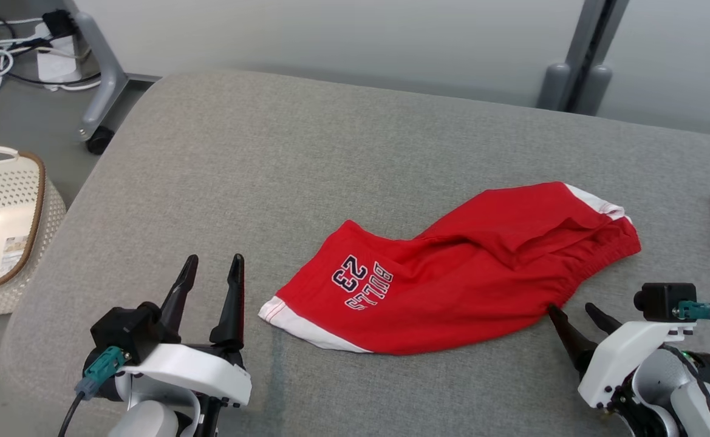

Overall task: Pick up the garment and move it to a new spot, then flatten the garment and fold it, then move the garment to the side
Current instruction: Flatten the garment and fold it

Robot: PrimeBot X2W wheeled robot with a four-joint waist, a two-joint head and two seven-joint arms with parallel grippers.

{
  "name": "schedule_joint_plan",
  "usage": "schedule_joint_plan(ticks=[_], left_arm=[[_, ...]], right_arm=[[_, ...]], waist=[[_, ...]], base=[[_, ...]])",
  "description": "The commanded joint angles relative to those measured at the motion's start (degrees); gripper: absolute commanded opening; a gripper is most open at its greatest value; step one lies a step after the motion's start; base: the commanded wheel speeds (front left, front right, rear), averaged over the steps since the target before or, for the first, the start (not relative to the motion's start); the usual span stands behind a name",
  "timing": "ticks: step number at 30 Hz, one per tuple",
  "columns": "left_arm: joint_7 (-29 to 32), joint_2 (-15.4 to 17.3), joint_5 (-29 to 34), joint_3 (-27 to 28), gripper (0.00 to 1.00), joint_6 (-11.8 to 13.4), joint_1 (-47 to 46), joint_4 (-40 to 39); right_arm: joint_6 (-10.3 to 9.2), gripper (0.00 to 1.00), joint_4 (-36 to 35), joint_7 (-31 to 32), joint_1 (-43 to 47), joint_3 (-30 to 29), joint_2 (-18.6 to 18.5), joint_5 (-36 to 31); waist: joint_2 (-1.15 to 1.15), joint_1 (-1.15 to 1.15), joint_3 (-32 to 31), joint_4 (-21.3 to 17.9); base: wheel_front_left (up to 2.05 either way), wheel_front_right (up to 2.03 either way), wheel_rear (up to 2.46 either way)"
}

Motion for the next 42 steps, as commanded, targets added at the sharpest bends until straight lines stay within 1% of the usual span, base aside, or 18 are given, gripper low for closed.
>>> schedule_joint_plan(ticks=[1, 7, 8, 9, 14, 17, 18, 20, 23, 26, 28, 31, 33, 36, 39, 41, 42], left_arm=[[-0.2, -0.2, 0.4, 0.2, 1.00, -0.3, -1.0, 0.2], [-0.3, -0.5, 0.1, 0.4, 1.00, -0.8, -1.0, 1.1], [-0.4, -0.6, 0.1, 0.5, 1.00, -0.8, -1.0, 1.2], [-0.4, -0.6, 0.1, 0.5, 1.00, -0.9, -1.0, 1.3], [-0.4, -0.7, 0.2, 0.6, 1.00, -0.8, -0.4, 1.8], [-0.4, -0.7, 0.0, 0.7, 1.00, -0.6, 0.5, 2.0], [-0.4, -0.7, 0.0, 0.7, 1.00, -0.6, 0.5, 2.0], [-0.4, -0.9, -0.1, 0.5, 1.00, -0.6, 0.6, 2.0], [-0.4, -1.2, -0.2, 0.1, 1.00, -0.8, 0.9, 2.0], [-0.4, -1.7, -0.1, -0.3, 1.00, -1.1, 0.7, 2.1], [-0.4, -2.0, -0.3, -0.4, 1.00, -1.2, 0.5, 2.4], [-0.4, -2.6, -0.5, -0.7, 1.00, -1.7, -0.1, 2.9], [-0.4, -3.2, -0.7, -0.8, 1.00, -2.1, -0.7, 3.4], [-0.5, -4.3, -0.8, -1.2, 1.00, -2.7, -1.3, 4.3], [-0.5, -5.2, -0.7, -1.2, 1.00, -3.3, -2.3, 5.2], [-0.5, -5.8, -0.6, -1.0, 1.00, -3.8, -2.6, 5.9], [-0.5, -6.0, -0.5, -0.9, 1.00, -3.8, -2.8, 6.2]], right_arm=[[0.03, 1.00, 0.8, 0.2, -1.2, -0.1, -0.7, 0.6], [0.03, 1.00, 5.0, 2.8, -4.6, 0.7, -0.9, 3.1], [0.03, 0.49, 5.4, 3.4, -5.0, 1.1, -0.8, 3.7], [0.03, 0.00, 5.6, 3.9, -5.3, 1.4, -0.9, 4.4], [0.03, 0.00, 3.8, 5.9, -4.8, 1.8, -2.3, 7.0], [0.03, 0.00, 0.9, 7.7, -3.9, 1.5, -3.7, 8.1], [0.03, 0.00, 0.9, 7.7, -3.9, 1.5, -3.7, 8.1], [0.03, 0.00, -1.8, 10.0, -3.2, 0.7, -4.7, 8.9], [0.03, 0.00, -6.9, 15.1, -2.8, -1.3, -6.5, 9.5], [0.03, 0.00, -12.2, 21.8, -3.5, -4.1, -7.8, 9.3], [0.03, 0.00, -15.4, 26.9, -4.6, -6.4, -8.0, 9.0], [0.03, 0.00, -18.2, 34.6, -6.9, -9.1, -8.0, 6.5], [0.03, 0.00, -17.9, 39.1, -8.9, -10.7, -6.9, 4.7], [0.03, 0.00, -14.5, 45.0, -11.9, -12.8, -5.5, 1.6], [0.03, 0.00, -9.9, 48.2, -14.9, -14.4, -4.1, -1.6], [0.03, 0.38, -6.8, 49.3, -16.5, -14.9, -3.0, -3.4], [0.03, 1.00, -5.7, 49.4, -17.3, -15.1, -2.3, -3.9]], waist=[[0.00, 0.00, 1.0, 1.7], [0.00, 0.00, 1.7, 3.9], [0.00, 0.00, 1.7, 4.1], [0.00, 0.00, 1.6, 4.2], [0.00, 0.00, 0.6, 4.4], [0.00, 0.00, -0.2, 3.9], [0.00, 0.00, -0.2, 3.9], [0.00, 0.00, -0.7, 3.5], [0.00, 0.00, -0.9, 3.3], [0.00, 0.00, -0.6, 3.7], [0.00, 0.00, 0.0, 4.3], [0.00, 0.00, 0.9, 5.7], [0.00, 0.00, 1.7, 6.9], [0.00, 0.00, 2.9, 8.8], [0.00, 0.00, 4.0, 10.4], [0.00, 0.00, 4.6, 11.1], [0.00, 0.00, 4.7, 11.2]], base=[[0.00, 0.00, 0.00], [0.00, 0.00, 0.00], [0.00, 0.00, 0.00], [0.00, 0.00, 0.00], [0.00, 0.00, 0.00], [0.00, 0.00, 0.00], [0.00, 0.00, 0.00], [0.00, 0.00, 0.00], [0.00, 0.00, 0.00], [0.00, 0.00, 0.00], [0.00, 0.00, 0.00], [0.00, 0.00, 0.00], [0.00, 0.00, 0.00], [0.00, 0.00, 0.00], [0.00, 0.00, 0.00], [0.00, 0.00, 0.00], [0.00, 0.00, 0.00]])
